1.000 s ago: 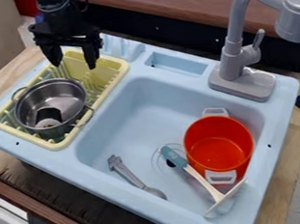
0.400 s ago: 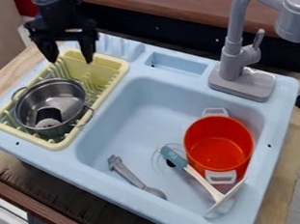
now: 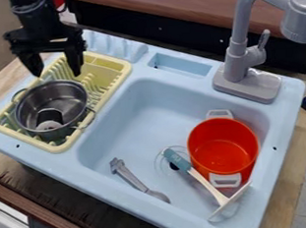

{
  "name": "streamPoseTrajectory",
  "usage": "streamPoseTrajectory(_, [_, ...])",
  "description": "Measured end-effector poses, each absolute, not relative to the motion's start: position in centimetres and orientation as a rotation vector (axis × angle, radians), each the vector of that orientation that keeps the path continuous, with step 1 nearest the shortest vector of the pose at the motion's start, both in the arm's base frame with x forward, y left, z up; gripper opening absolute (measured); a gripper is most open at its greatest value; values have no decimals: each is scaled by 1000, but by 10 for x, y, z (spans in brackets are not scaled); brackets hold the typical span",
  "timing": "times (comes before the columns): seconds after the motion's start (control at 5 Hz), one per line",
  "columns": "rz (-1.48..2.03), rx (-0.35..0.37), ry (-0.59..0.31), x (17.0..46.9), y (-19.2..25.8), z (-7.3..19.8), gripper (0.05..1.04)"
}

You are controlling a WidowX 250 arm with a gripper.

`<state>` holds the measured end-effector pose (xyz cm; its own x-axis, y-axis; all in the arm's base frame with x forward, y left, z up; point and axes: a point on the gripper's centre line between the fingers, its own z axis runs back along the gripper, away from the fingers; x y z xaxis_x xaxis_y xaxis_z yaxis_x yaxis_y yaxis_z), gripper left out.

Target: Move the black object to the top of the sink

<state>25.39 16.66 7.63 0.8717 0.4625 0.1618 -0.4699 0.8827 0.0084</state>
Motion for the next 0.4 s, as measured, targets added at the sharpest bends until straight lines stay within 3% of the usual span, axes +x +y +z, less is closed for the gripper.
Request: streamPoseTrajectory(0.4, [614, 38, -59, 235, 156, 66, 999])
